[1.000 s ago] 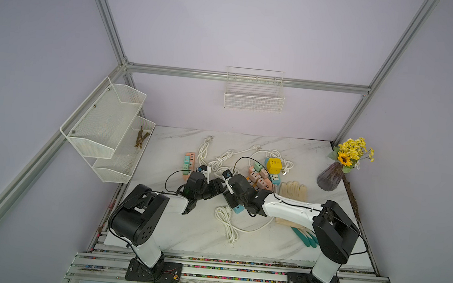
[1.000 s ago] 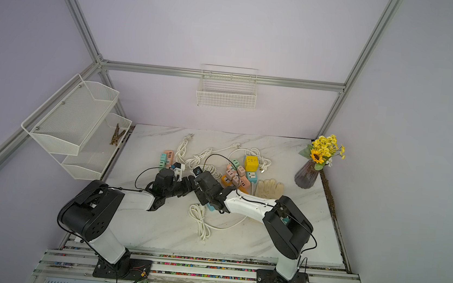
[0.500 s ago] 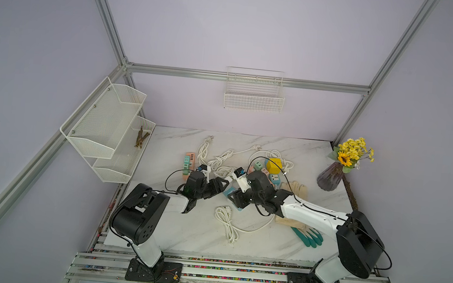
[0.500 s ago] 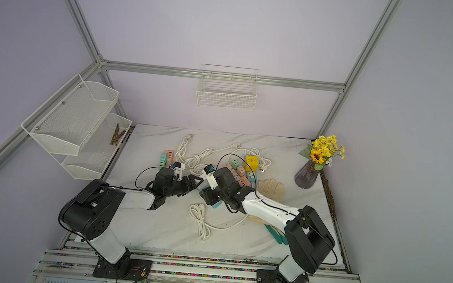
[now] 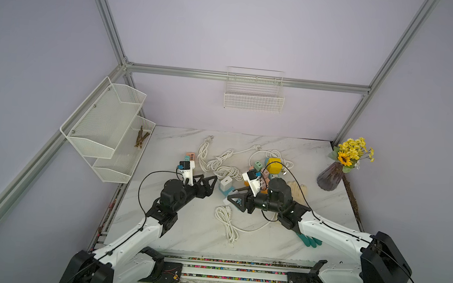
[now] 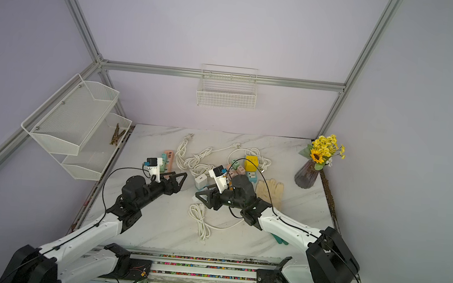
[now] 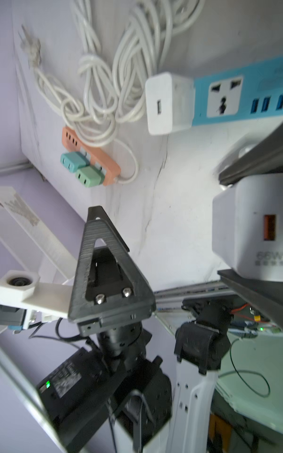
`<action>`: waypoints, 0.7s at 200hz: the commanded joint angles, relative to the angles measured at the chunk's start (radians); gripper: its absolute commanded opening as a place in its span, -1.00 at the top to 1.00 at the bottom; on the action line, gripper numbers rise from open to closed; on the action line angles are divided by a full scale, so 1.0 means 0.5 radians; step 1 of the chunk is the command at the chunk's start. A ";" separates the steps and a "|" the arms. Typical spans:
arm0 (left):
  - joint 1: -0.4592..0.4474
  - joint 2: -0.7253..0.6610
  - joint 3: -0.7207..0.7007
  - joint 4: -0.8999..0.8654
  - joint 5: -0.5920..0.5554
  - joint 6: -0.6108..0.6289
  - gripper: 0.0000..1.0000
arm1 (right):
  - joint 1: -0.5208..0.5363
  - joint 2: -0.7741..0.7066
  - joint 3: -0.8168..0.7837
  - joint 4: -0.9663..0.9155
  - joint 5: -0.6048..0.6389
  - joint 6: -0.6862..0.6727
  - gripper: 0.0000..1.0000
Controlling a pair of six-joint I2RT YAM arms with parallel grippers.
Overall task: Pull the plug off the socket
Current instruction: Remove the plug from the socket, then place the plug at the center of the board.
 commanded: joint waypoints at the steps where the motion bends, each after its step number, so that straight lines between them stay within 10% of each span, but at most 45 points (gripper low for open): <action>1: 0.009 -0.232 -0.179 0.000 -0.502 0.061 -0.93 | 0.013 0.153 -0.027 0.643 -0.457 0.353 0.24; 140: 0.010 -0.431 -0.266 -0.292 -1.203 -0.294 -1.00 | 0.651 1.188 0.788 -0.340 0.117 0.015 0.12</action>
